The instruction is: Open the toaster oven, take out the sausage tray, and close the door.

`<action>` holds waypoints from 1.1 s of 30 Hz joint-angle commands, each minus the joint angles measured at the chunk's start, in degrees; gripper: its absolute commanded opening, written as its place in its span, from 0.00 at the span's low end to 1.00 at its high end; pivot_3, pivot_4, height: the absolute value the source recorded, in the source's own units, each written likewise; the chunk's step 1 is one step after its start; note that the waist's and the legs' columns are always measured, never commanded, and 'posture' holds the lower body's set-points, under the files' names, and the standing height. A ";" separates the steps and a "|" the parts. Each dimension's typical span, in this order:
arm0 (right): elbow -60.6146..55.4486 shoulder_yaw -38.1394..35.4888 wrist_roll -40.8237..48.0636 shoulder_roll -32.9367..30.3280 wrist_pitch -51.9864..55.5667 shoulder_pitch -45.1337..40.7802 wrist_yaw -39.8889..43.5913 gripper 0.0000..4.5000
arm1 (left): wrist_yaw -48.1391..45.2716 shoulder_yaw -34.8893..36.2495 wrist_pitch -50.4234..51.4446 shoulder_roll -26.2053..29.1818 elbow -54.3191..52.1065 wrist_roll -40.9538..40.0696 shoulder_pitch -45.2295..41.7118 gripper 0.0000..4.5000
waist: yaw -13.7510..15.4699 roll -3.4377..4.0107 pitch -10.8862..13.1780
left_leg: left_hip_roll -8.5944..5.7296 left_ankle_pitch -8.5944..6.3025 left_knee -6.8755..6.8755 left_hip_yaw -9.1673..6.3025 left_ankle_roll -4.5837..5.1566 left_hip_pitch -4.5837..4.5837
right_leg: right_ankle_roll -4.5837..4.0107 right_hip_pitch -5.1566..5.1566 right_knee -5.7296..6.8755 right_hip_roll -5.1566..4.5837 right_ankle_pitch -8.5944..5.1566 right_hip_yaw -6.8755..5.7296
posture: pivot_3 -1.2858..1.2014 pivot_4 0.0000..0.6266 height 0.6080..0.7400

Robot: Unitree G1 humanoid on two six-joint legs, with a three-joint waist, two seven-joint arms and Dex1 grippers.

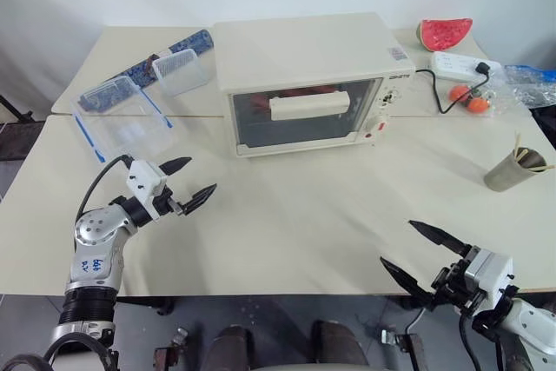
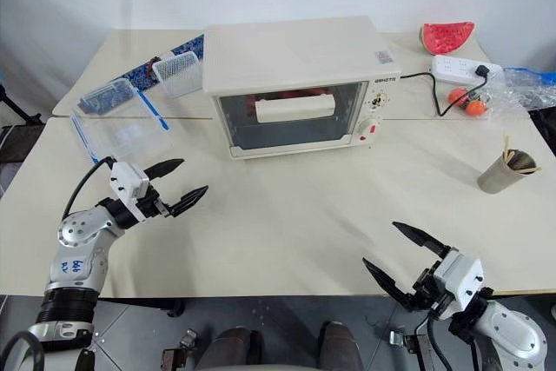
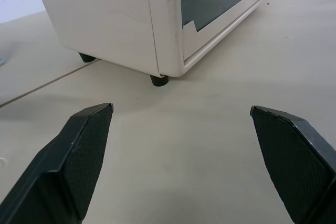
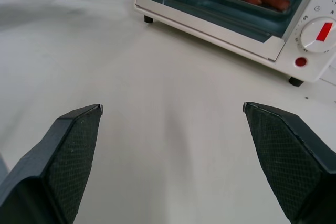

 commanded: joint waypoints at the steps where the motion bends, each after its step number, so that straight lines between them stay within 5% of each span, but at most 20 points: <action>1: 0.61 -0.15 0.85 -0.99 -0.01 -0.99 0.47 1.00 | -0.71 1.27 0.80 1.30 -1.84 -1.40 0.70 0.99 | 0.00 0.00 0.00 | 0.00 0.00 0.00 0.00 0.00 0.00 | 0.00 0.00 0.00 0.00 0.00 0.00 | 0.52 0.24 1.00; 8: -0.36 1.22 9.73 -2.55 14.59 -15.11 -3.14 1.00 | -13.31 9.49 26.18 8.50 -15.83 -26.54 7.74 0.99 | -1.06 0.05 0.06 | 0.19 -0.03 0.04 -0.20 -0.04 0.04 | -0.08 -0.04 0.06 0.00 0.04 -0.05 | 0.52 0.24 1.00; 20: 15.26 7.62 13.72 -4.63 30.69 -46.76 3.56 1.00 | -8.94 15.94 45.45 9.98 -27.21 -43.23 12.48 0.99 | -0.18 0.18 0.12 | 0.13 -0.12 0.14 -0.25 -0.02 -0.08 | -0.11 -0.05 0.09 -0.04 0.05 -0.24 | 0.52 0.24 1.00; 33: 35.76 11.98 3.97 0.43 25.73 -63.88 8.24 1.00 | -9.77 19.12 36.67 8.05 -34.02 -38.87 18.07 0.99 | -1.61 0.18 0.13 | 0.16 -0.31 0.14 0.00 -0.05 -0.16 | -0.10 -0.14 0.02 -0.04 0.05 -0.61 | 0.52 0.24 1.00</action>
